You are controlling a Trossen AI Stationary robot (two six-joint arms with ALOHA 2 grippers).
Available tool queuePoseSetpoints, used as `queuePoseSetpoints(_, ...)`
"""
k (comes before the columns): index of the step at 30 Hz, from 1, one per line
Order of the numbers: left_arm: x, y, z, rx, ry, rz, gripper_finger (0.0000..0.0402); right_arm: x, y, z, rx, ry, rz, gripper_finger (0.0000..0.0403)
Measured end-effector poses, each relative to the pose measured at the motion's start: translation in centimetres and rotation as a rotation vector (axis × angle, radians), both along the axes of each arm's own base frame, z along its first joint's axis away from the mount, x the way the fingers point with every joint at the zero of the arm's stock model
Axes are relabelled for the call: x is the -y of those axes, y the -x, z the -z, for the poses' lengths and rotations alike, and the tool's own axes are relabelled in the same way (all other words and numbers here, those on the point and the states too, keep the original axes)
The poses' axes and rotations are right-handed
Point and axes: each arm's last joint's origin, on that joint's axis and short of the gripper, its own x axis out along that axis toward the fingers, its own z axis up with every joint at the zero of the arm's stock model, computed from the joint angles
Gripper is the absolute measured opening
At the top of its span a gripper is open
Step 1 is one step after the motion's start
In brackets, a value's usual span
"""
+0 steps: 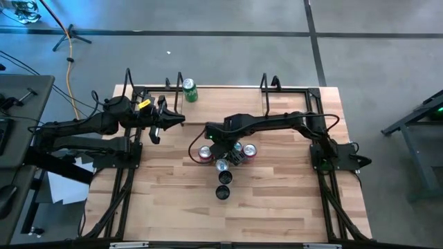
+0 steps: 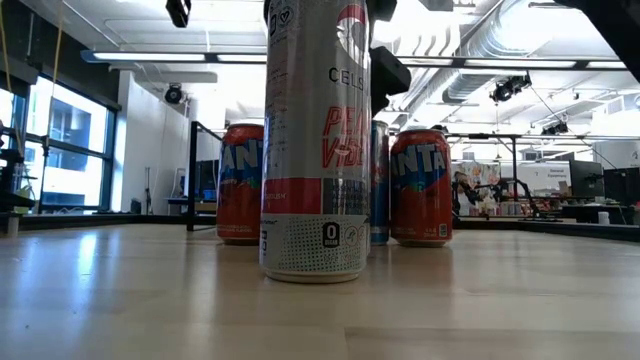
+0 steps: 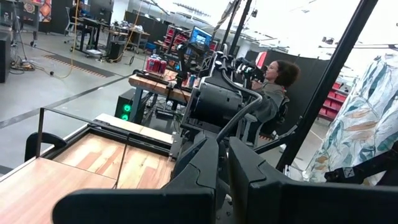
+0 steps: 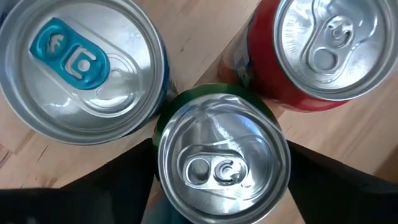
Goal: Place canned beverage on shelf
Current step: Put the green soda can on the shelf aligned with the green soda can
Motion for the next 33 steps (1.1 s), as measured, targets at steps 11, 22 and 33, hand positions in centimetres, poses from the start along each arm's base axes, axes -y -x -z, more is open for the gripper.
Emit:
queuePoseSetpoints(11,0.0,0.0,0.0,0.0,-0.001,0.0,0.0,0.0,0.3,-1.6,0.008,-0.004,-0.001,0.0278)
queuePoseSetpoints(22,0.0,0.0,0.0,0.0,-0.001,-0.003,0.0,0.3,0.5,-8.9,0.13,0.005,-0.015,0.0278)
queuePoseSetpoints(33,0.0,0.0,0.0,0.0,0.0,-0.01,0.0,5.0,3.0,-12.8,0.095,0.078,0.151,0.0278)
